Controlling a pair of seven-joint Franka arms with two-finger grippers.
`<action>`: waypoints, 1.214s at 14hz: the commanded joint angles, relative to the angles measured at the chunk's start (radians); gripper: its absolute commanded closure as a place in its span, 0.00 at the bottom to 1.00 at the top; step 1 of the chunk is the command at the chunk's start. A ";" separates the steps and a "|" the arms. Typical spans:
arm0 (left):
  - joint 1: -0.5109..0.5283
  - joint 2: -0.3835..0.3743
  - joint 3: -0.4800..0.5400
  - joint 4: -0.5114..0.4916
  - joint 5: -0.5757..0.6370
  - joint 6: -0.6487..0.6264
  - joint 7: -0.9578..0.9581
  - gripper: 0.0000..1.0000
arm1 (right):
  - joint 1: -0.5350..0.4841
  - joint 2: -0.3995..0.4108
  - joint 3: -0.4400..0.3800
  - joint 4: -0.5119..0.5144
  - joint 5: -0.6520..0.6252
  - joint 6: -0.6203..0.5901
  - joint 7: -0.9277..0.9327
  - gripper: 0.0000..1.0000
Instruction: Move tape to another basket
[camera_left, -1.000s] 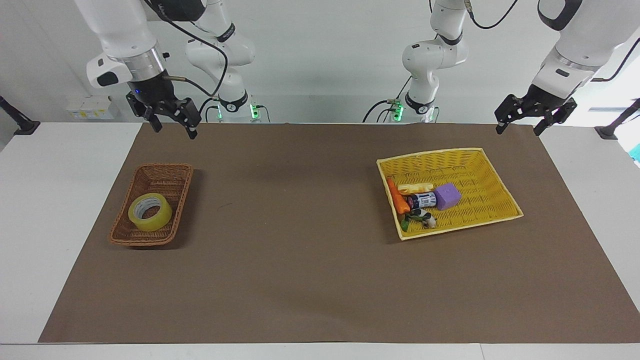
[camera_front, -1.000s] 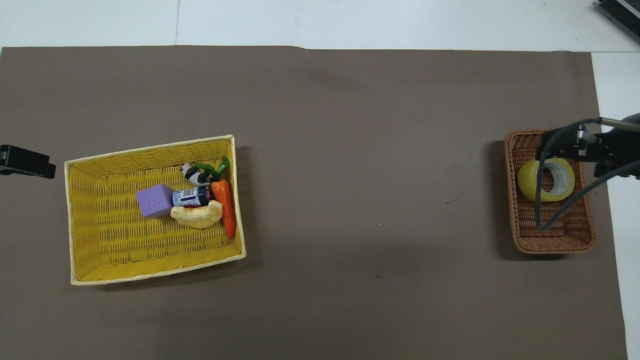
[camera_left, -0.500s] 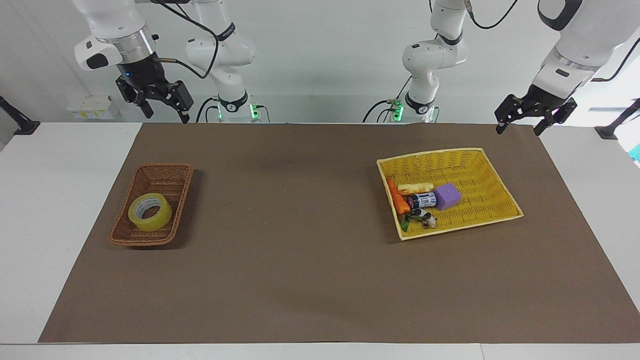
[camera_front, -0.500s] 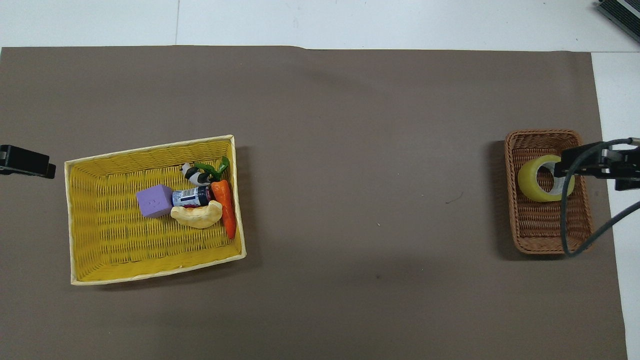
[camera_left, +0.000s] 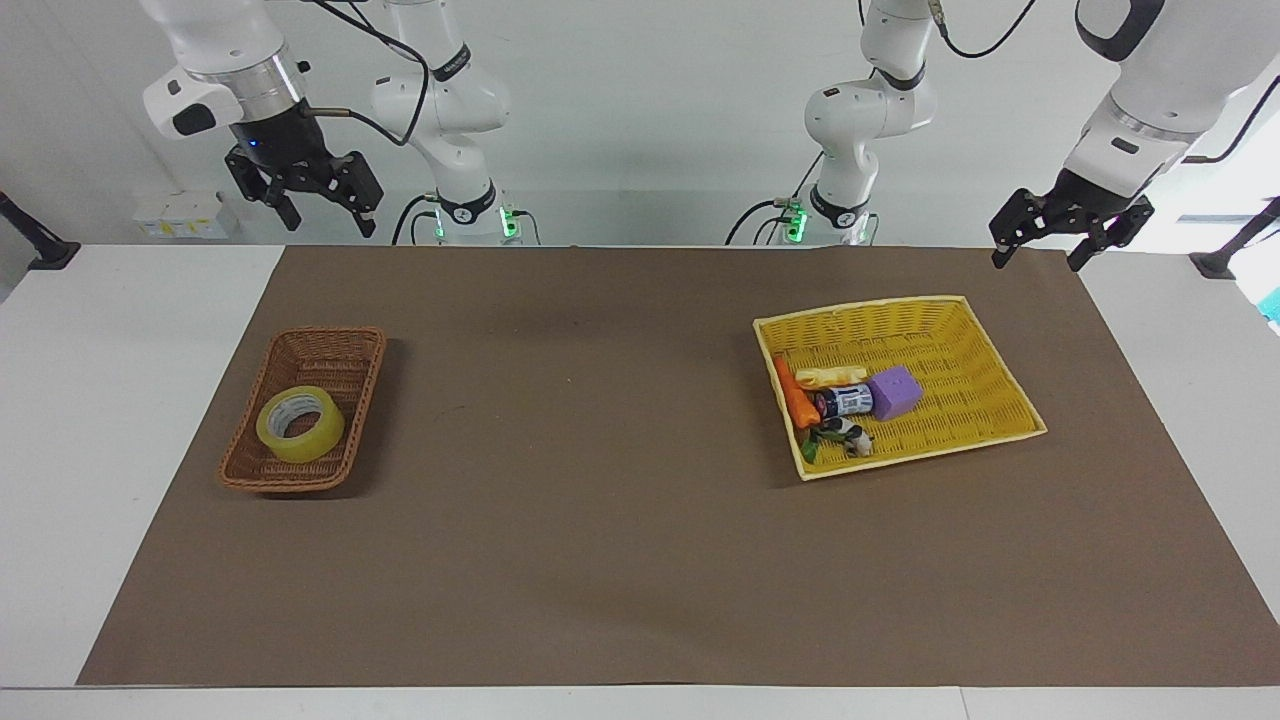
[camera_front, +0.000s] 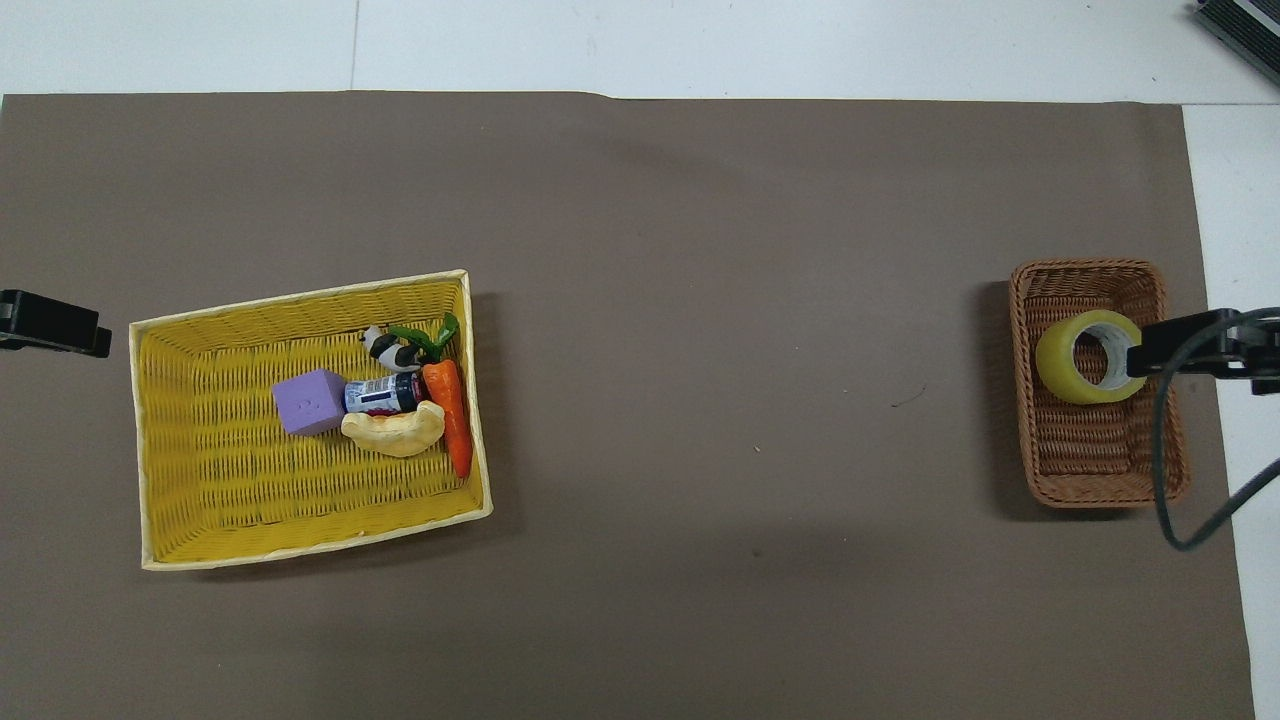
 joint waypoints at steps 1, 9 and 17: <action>0.003 0.003 -0.003 0.013 0.020 -0.014 0.003 0.00 | -0.015 -0.012 -0.004 -0.005 -0.054 -0.017 -0.082 0.00; 0.003 0.003 -0.003 0.013 0.020 -0.014 0.003 0.00 | -0.012 -0.033 0.001 -0.040 -0.039 -0.019 -0.120 0.00; 0.003 0.003 -0.003 0.013 0.020 -0.014 0.003 0.00 | -0.015 -0.015 0.001 0.005 -0.022 -0.063 -0.100 0.00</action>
